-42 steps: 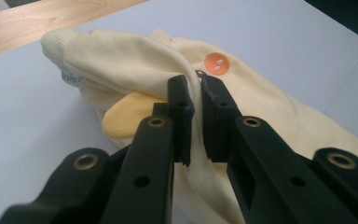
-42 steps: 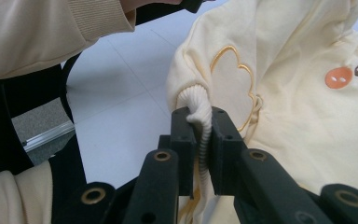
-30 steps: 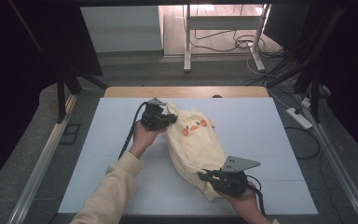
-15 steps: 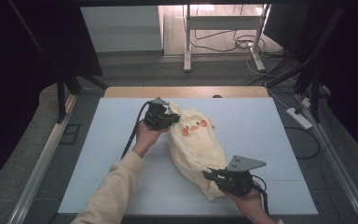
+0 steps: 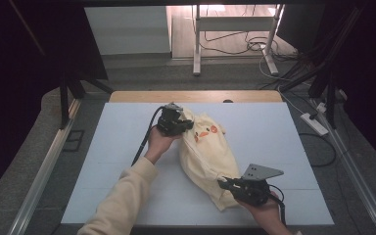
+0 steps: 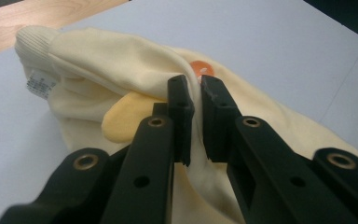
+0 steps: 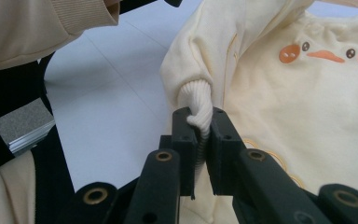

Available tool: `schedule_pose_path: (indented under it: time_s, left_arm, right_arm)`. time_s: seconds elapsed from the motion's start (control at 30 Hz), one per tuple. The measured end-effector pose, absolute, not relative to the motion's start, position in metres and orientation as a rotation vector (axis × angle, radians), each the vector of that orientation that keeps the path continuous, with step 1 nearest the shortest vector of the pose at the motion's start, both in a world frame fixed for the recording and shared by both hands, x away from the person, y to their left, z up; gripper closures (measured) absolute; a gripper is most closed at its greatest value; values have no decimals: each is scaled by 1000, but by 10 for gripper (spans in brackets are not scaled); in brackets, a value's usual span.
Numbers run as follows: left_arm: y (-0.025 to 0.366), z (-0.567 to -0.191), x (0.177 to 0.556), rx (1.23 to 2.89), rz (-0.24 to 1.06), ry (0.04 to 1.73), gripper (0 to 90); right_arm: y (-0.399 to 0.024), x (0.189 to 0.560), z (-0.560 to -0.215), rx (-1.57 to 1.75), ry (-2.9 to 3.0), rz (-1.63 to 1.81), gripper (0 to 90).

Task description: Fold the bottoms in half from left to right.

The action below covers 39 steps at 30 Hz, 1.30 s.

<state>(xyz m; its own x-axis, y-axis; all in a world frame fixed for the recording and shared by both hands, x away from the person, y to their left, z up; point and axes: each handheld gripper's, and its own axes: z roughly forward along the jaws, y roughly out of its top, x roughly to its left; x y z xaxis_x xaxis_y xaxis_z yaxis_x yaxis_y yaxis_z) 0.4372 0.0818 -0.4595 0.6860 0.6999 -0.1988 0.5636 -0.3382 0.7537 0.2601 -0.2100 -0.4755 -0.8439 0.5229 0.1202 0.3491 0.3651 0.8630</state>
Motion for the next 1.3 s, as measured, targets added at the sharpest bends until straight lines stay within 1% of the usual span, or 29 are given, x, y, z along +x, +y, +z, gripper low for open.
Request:
schedule_pose_path:
  time_s: [0.2,1.3]
  left_arm:
    - [73,-461,439,2049,192,958,822]
    - [46,-464,442,2077,233,939,821]
  right_arm:
    - [-217,260,-478,813,2449,1451,827]
    - [-245,262,-484,902,2442,1358,827]
